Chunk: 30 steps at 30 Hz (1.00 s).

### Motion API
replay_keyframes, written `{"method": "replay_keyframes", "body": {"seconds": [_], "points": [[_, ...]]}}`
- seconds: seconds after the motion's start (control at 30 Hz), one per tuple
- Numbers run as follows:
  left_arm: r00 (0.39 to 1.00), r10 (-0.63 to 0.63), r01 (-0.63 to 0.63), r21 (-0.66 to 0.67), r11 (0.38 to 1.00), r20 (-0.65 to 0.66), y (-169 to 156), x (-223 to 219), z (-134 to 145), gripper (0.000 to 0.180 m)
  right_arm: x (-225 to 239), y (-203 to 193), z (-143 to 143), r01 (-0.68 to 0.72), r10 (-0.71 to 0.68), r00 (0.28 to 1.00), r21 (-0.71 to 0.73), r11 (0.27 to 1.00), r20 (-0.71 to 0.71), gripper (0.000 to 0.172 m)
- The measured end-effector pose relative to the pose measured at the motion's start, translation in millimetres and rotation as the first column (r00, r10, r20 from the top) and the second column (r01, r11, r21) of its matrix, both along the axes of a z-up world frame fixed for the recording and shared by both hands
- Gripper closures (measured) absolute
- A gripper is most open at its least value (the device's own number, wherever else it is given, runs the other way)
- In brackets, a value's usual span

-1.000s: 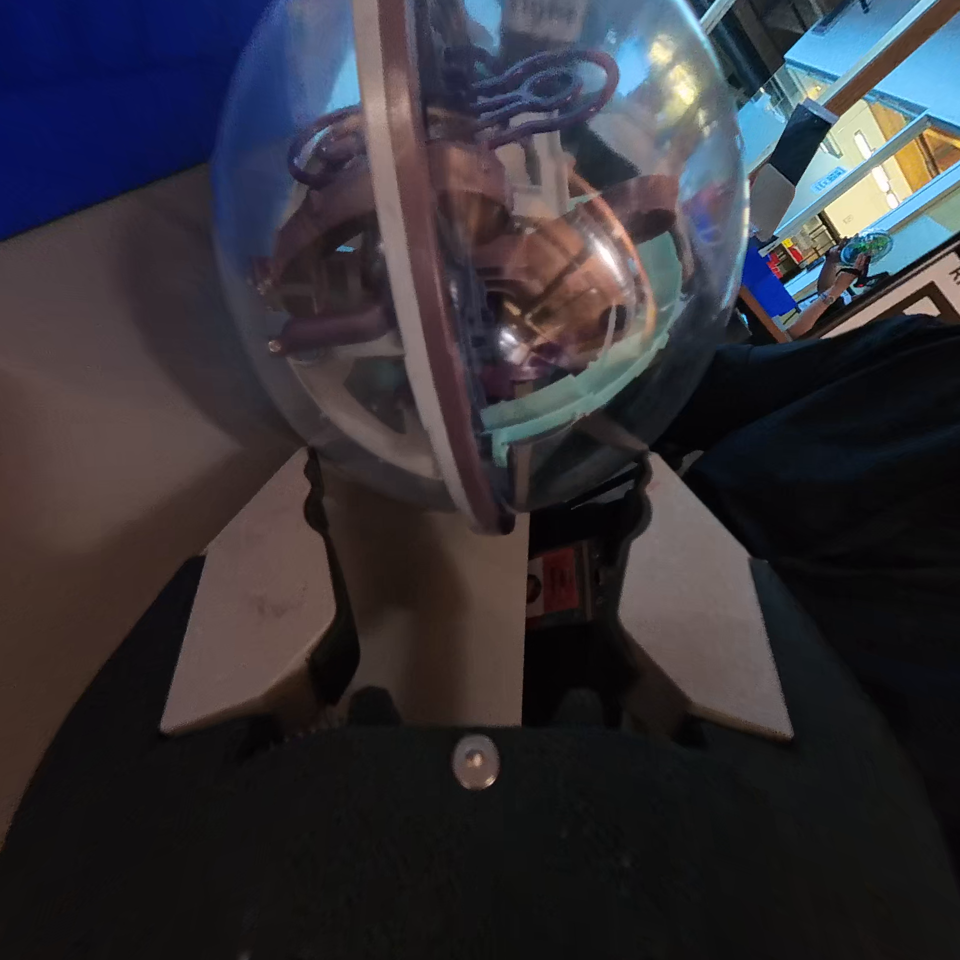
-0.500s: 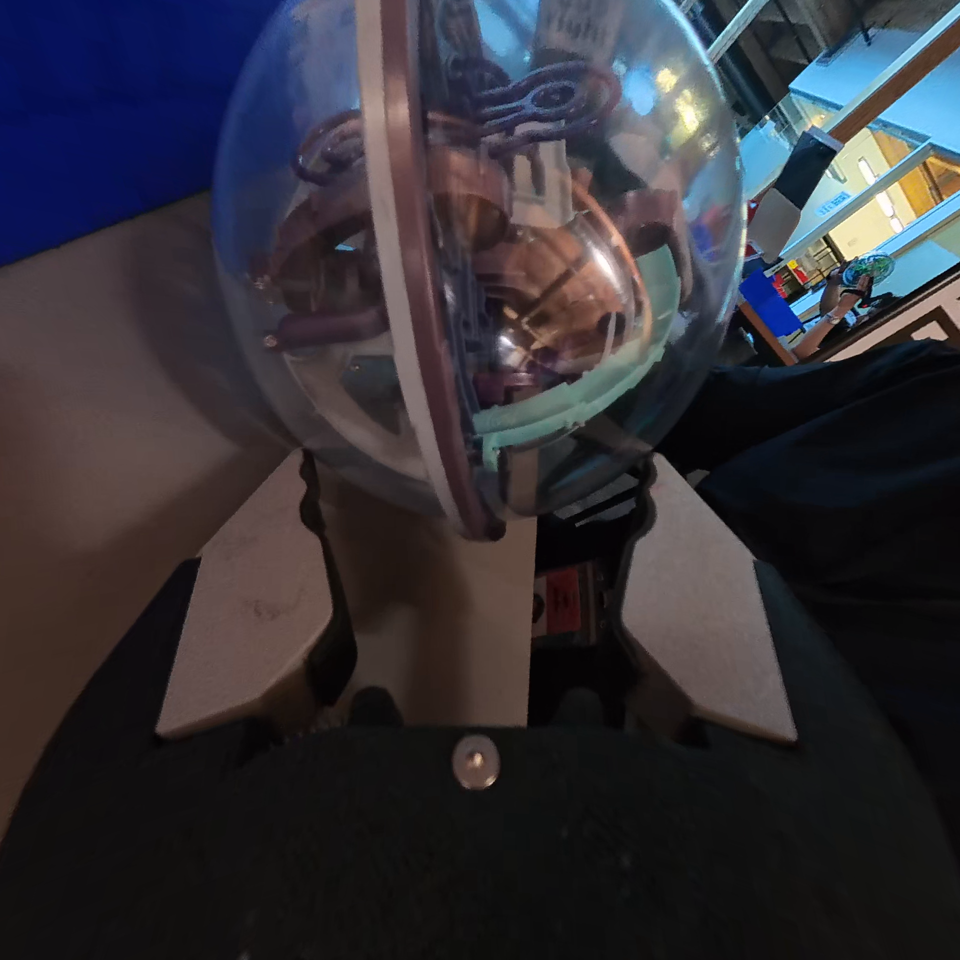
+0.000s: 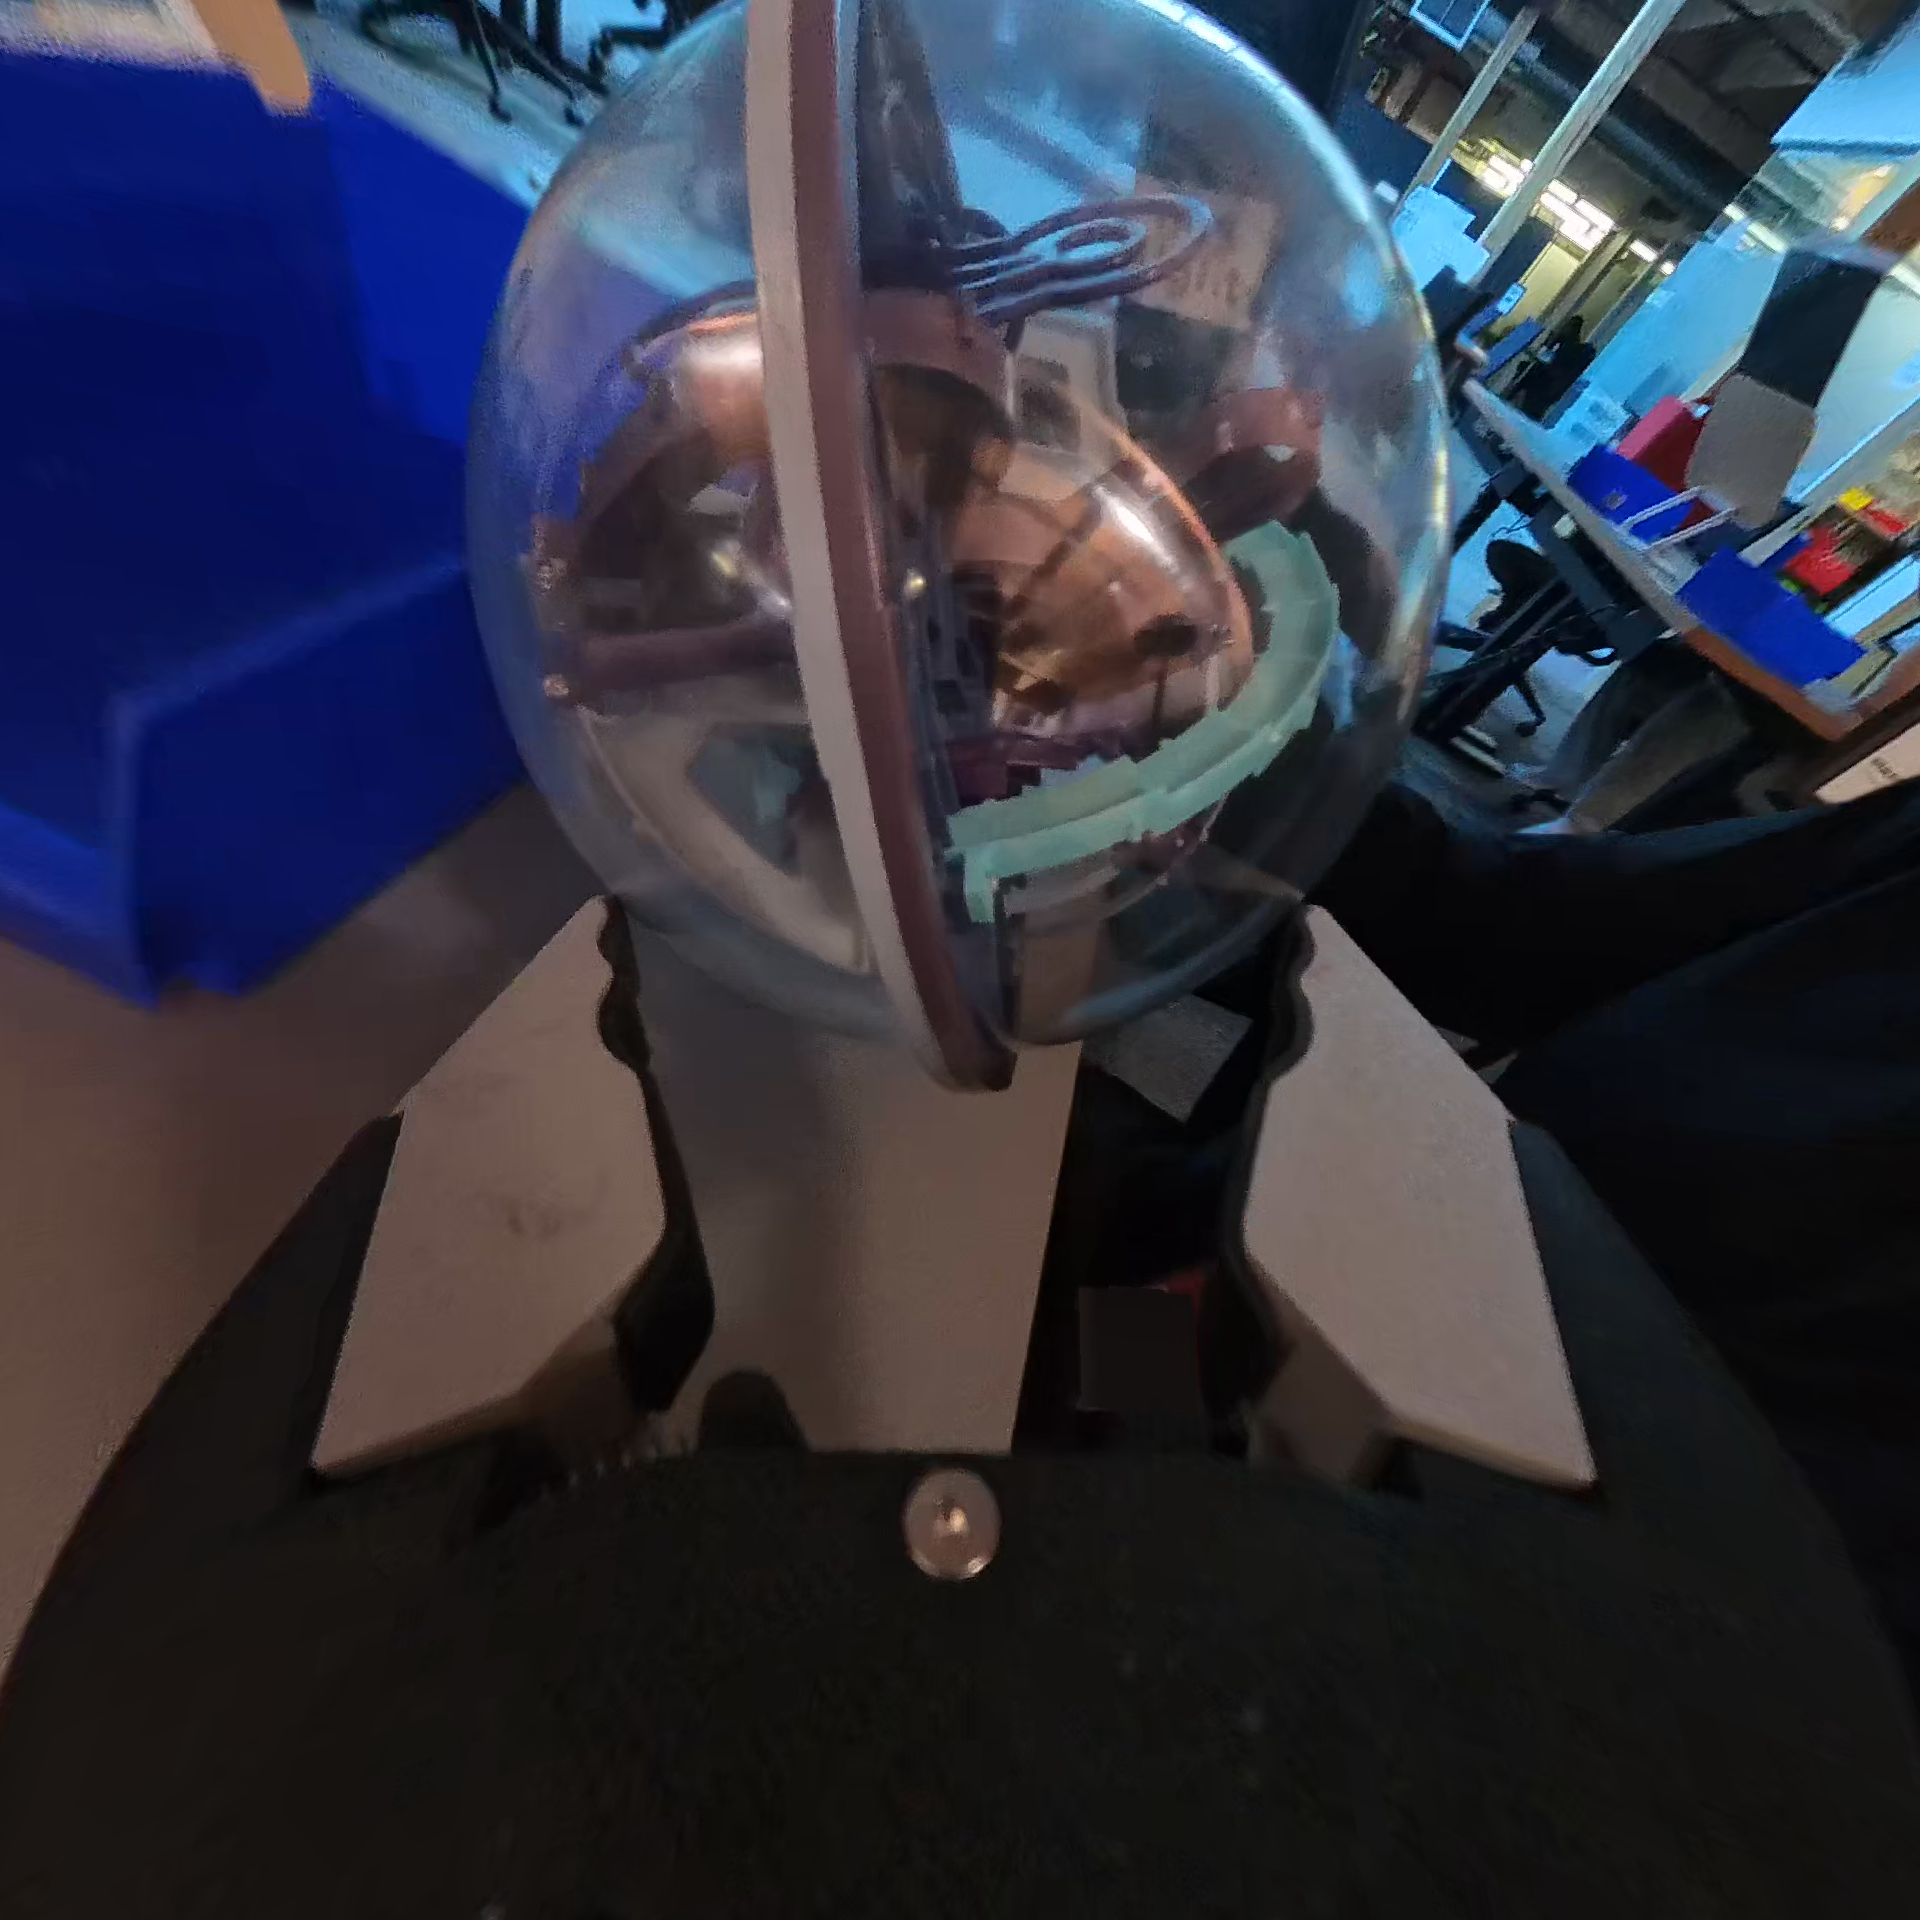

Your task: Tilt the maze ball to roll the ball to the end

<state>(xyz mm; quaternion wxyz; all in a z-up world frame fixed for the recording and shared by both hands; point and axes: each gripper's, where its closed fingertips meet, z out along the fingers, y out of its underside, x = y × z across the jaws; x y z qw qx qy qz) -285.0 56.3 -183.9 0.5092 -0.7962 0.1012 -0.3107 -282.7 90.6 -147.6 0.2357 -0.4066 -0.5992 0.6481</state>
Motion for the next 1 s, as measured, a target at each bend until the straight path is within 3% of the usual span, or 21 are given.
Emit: {"method": "replay_keyframes", "body": {"seconds": [0.3, 0.43, 0.7, 1.0], "points": [[0.965, 0.014, 0.013, 0.102, 0.995, -0.263, -11.1, 1.6, 125.5, 0.059, 11.1, -16.0, 126.9, 0.031, -0.002, 0.967, 0.111, 0.993, -0.255, 0.015], [0.950, 0.051, 0.000, 0.161, 0.987, -0.308, -20.0, 9.3, 168.6, 0.056, 20.0, -27.6, 169.7, 0.041, 0.004, 0.944, 0.130, 0.991, -0.329, 0.015], [0.892, 0.095, -0.011, 0.189, 0.982, -0.442, -32.8, 24.9, 206.0, 0.047, 37.2, -49.2, 214.9, 0.097, 0.020, 0.901, 0.247, 0.964, -0.433, 0.015], [0.825, 0.147, -0.012, 0.242, 0.970, -0.546, -37.1, 40.5, 239.7, 0.046, 57.6, -55.8, 246.2, 0.109, 0.056, 0.838, 0.268, 0.957, -0.543, 0.014]]}}
